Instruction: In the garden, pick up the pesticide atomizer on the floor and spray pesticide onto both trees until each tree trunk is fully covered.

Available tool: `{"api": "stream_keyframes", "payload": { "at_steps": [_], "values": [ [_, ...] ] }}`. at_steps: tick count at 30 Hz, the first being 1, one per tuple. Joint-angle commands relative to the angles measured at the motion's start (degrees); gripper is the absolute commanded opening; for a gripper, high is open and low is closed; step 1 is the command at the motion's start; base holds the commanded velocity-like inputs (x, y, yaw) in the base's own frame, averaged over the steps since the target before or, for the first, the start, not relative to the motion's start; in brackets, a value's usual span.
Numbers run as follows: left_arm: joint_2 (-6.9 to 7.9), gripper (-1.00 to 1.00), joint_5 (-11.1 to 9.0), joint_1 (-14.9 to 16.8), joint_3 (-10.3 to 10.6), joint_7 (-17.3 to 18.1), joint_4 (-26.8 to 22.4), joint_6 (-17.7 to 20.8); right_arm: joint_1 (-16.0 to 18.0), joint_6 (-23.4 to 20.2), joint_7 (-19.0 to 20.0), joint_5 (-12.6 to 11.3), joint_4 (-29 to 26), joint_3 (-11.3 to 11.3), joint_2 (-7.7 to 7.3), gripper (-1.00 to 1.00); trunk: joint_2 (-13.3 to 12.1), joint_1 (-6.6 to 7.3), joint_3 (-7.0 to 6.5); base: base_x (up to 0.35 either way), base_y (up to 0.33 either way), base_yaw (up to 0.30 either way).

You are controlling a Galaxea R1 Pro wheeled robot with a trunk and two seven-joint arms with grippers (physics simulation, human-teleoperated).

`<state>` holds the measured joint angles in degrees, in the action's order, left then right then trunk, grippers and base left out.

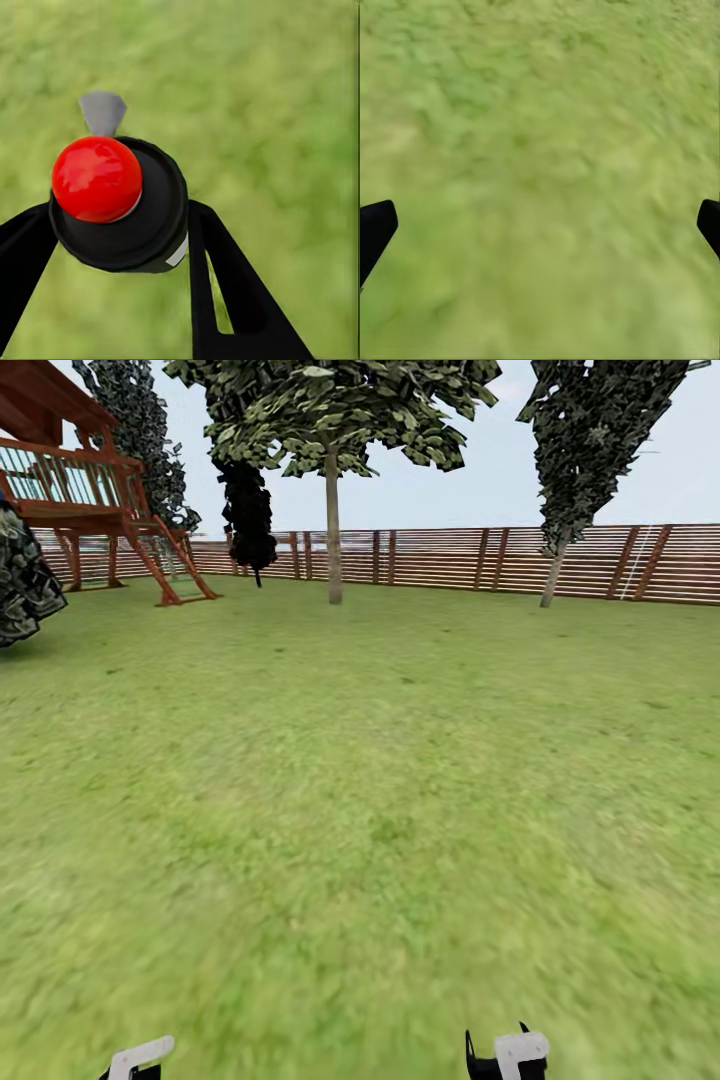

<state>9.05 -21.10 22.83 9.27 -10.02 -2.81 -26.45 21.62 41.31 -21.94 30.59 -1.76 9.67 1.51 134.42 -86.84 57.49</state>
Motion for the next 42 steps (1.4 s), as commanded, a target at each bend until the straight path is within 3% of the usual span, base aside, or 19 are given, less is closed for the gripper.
{"api": "stream_keyframes", "payload": {
  "at_steps": [1,42],
  "values": [
    [0.0,-1.0,0.0,0.0,0.01,0.0,0.0,0.0,0.0,0.0,-0.02,0.0,0.0,0.0,-0.01,1.0,0.0,0.0,0.0,0.34,0.0,0.0],
    [0.0,-1.0,0.0,-0.02,-0.02,0.0,0.0,0.0,0.0,0.0,-0.02,0.0,0.0,0.0,-0.01,1.0,0.0,0.0,0.0,0.339,0.0,0.0]
  ]
}}
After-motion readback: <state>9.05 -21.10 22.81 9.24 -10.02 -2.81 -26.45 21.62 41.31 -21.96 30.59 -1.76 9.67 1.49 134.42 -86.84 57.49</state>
